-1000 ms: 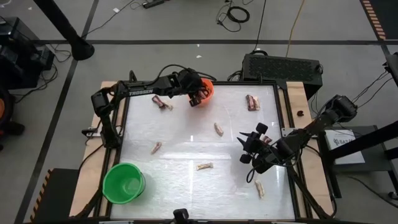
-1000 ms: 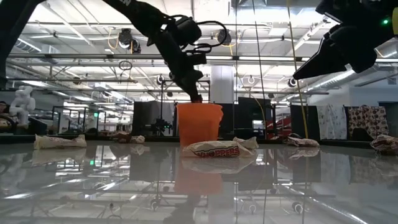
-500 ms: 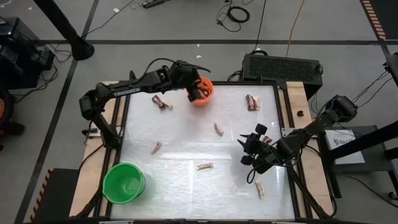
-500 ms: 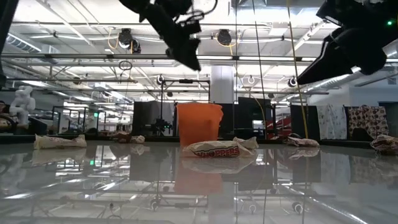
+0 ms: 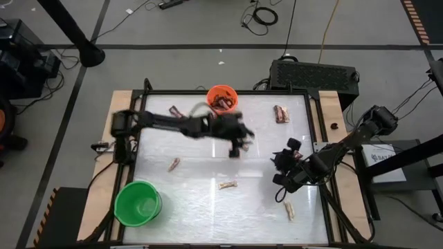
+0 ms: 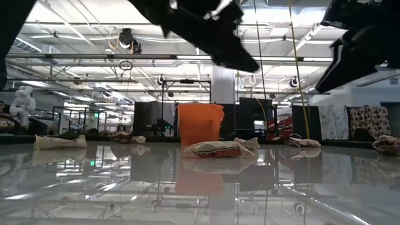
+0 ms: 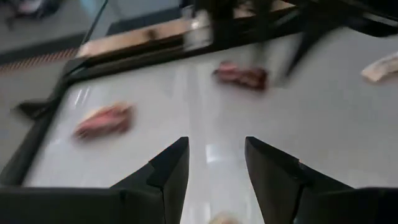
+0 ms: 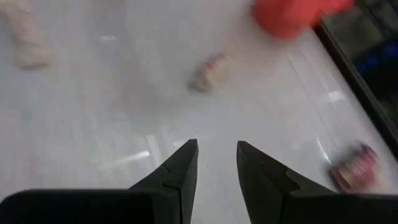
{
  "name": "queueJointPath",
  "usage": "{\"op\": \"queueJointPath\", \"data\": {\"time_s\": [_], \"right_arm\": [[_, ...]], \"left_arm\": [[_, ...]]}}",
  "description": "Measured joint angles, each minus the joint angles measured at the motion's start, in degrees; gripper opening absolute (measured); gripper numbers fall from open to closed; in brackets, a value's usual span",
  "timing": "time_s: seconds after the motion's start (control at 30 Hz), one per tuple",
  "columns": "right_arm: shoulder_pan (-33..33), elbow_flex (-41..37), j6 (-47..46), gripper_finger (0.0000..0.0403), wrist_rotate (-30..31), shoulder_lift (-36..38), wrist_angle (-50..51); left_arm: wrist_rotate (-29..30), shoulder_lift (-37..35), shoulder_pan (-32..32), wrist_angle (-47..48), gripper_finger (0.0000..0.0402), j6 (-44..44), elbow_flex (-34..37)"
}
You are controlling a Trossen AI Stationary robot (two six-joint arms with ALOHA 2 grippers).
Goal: Sort candy by brand, put in halloween buckets
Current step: Put the brown chocolate bar into the orange bucket
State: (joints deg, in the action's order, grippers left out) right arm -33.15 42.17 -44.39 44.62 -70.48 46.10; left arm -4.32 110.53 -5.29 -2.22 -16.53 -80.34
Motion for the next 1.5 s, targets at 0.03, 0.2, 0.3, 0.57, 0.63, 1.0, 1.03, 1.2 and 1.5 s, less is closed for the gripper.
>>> {"op": "queueJointPath", "data": {"time_s": [0.03,0.2,0.3,0.57,0.63,1.0,1.03,1.2,1.5], "right_arm": [[-0.27,1.16,-2.95,0.0105,-0.01,-0.02,3.94],[-2.10,5.10,-17.03,0.0105,-3.74,-0.02,21.80],[-2.79,6.16,-22.11,0.0105,-10.43,-0.02,29.12],[-3.73,6.87,-23.17,0.0105,-21.98,-0.02,37.63],[-3.71,6.87,-22.13,0.0105,-25.87,-0.02,38.11],[-3.71,6.87,-22.14,0.0105,-32.22,4.42,38.00],[-3.71,6.87,-22.33,0.0105,-32.22,5.11,38.02],[-3.71,6.87,-24.03,0.0105,-31.91,8.46,38.17],[-3.60,6.87,-25.41,0.0105,-31.04,11.68,38.08]], "left_arm": [[0.55,2.26,1.40,-3.76,0.0164,0.14,0.04],[7.12,13.25,6.62,-25.60,0.0164,5.18,-1.58],[8.50,20.02,8.50,-32.02,0.0164,7.01,-4.91],[9.83,33.74,9.83,-24.19,0.0164,13.10,-24.87],[10.50,36.99,9.80,-19.81,0.0164,13.04,-30.50],[10.78,42.90,8.58,-9.38,0.0164,13.19,-42.93],[10.78,43.29,8.58,-9.96,0.0164,13.01,-43.05],[7.83,44.24,8.27,-11.13,0.0164,14.55,-43.01],[8.53,48.61,8.70,-15.51,0.0164,17.50,-45.22]]}}
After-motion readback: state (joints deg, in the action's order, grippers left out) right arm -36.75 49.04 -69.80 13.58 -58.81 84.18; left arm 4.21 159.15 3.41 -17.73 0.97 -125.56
